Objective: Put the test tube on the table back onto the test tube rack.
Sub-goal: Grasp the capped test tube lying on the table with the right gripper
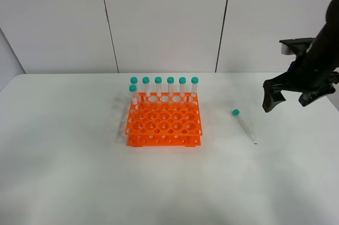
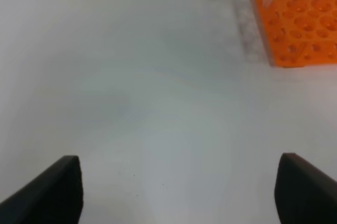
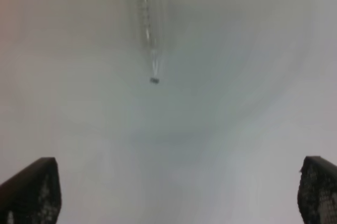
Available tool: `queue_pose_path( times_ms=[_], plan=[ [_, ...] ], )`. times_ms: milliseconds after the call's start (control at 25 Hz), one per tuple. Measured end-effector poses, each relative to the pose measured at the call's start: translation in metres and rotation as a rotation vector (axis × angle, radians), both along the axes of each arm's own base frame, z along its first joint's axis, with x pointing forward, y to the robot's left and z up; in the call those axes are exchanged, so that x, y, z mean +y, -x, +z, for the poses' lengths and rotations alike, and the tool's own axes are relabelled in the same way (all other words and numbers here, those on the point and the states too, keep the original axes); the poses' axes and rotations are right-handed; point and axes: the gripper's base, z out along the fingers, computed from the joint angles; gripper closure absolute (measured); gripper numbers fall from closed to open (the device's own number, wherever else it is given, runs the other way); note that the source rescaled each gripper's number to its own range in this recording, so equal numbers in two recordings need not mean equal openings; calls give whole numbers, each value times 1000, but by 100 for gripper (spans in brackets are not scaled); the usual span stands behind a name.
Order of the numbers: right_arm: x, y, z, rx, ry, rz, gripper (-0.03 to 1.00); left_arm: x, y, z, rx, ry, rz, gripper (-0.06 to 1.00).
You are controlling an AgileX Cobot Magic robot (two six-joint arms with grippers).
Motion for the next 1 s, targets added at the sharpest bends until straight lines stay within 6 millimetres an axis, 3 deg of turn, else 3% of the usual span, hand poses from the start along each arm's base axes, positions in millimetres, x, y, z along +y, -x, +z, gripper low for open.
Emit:
queue_pose_path(
  times_ms=[120,320,800,1000],
  plan=[
    [15,-22,-17,21,8,44,-3,0,0,0,0,0,0,-6],
    [35,-35,-39,18,8,88,-3,0,0,0,0,0,0,-6],
    [29,-54,-104,87,33,46,-3,0,0,0,0,0,0,-6],
    [30,-59,-121,78,32,42,-3,0,0,0,0,0,0,-6]
  ],
)
